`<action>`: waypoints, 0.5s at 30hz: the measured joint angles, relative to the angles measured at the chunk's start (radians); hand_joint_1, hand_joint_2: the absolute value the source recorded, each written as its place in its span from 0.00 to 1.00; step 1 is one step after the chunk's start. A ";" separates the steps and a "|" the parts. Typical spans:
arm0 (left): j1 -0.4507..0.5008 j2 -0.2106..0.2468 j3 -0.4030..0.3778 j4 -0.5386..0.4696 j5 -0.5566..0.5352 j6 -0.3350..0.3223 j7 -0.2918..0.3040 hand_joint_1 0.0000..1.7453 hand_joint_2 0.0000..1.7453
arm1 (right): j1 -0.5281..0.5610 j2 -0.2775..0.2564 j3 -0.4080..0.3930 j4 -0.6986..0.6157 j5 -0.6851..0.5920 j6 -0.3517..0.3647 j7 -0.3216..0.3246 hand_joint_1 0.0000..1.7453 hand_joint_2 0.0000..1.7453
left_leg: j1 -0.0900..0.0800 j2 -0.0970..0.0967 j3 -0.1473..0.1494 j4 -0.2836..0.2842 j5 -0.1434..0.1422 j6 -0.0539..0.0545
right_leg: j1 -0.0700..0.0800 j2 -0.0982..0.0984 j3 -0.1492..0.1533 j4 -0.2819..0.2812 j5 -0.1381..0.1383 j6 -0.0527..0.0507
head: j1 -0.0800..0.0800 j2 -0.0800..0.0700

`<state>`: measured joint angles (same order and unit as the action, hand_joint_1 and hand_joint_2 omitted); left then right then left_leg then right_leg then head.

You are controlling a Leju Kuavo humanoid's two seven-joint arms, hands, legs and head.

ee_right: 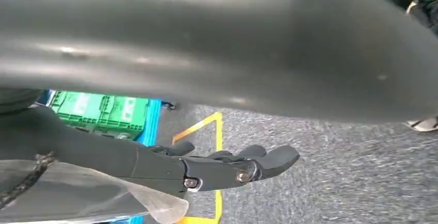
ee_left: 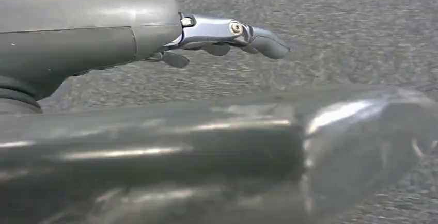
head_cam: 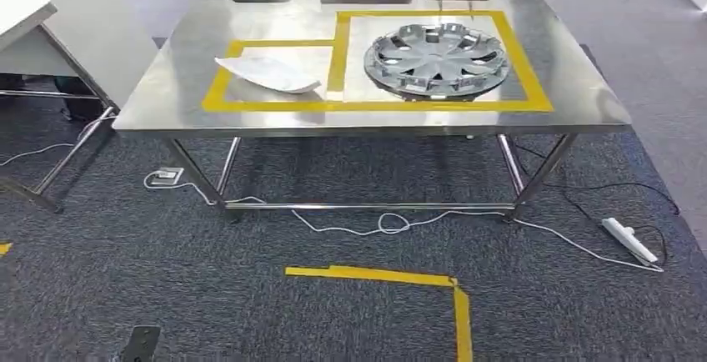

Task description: Take the parts from the cabinet and place them on the table.

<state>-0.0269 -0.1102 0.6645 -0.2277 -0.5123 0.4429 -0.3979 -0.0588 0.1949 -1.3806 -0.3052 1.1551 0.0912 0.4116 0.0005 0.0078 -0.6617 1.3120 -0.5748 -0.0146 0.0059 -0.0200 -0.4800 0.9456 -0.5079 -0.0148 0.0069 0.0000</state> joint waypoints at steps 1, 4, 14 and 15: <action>0.000 0.000 0.000 0.000 0.000 0.000 0.000 0.00 0.00 | -0.001 0.000 0.000 0.000 0.000 0.000 0.000 0.00 0.00 | 0.000 0.000 0.031 -0.028 0.040 0.003 | 0.001 0.000 -0.017 0.010 0.008 0.001 | -0.001 0.000; -0.002 0.000 -0.005 0.000 0.000 0.000 -0.001 0.00 0.00 | -0.006 0.000 0.000 0.000 -0.002 0.002 0.000 0.00 0.00 | -0.006 -0.012 0.205 -0.257 0.058 0.026 | 0.005 0.001 -0.062 0.035 0.029 0.008 | 0.000 0.000; -0.002 -0.005 -0.004 0.002 0.007 -0.004 -0.014 0.00 0.00 | -0.007 -0.005 0.001 0.012 0.016 0.008 -0.003 0.00 0.00 | -0.005 -0.008 0.126 -0.342 0.111 0.061 | -0.002 0.017 -0.170 0.329 -0.160 0.056 | 0.007 0.000; -0.001 -0.006 -0.004 0.002 0.007 -0.004 -0.014 0.00 0.00 | -0.008 -0.006 0.001 0.014 0.019 0.007 -0.003 0.00 0.00 | -0.006 -0.010 0.110 -0.341 0.122 0.060 | -0.003 0.017 -0.159 0.342 -0.131 0.056 | 0.006 0.000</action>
<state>-0.0281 -0.1160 0.6603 -0.2262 -0.5055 0.4387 -0.4116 -0.0666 0.1892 -1.3798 -0.2911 1.1738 0.0984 0.4089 -0.0053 -0.0021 -0.5522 0.9713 -0.4524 0.0453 0.0033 -0.0032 -0.6389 1.2877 -0.6388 0.0411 0.0130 0.0000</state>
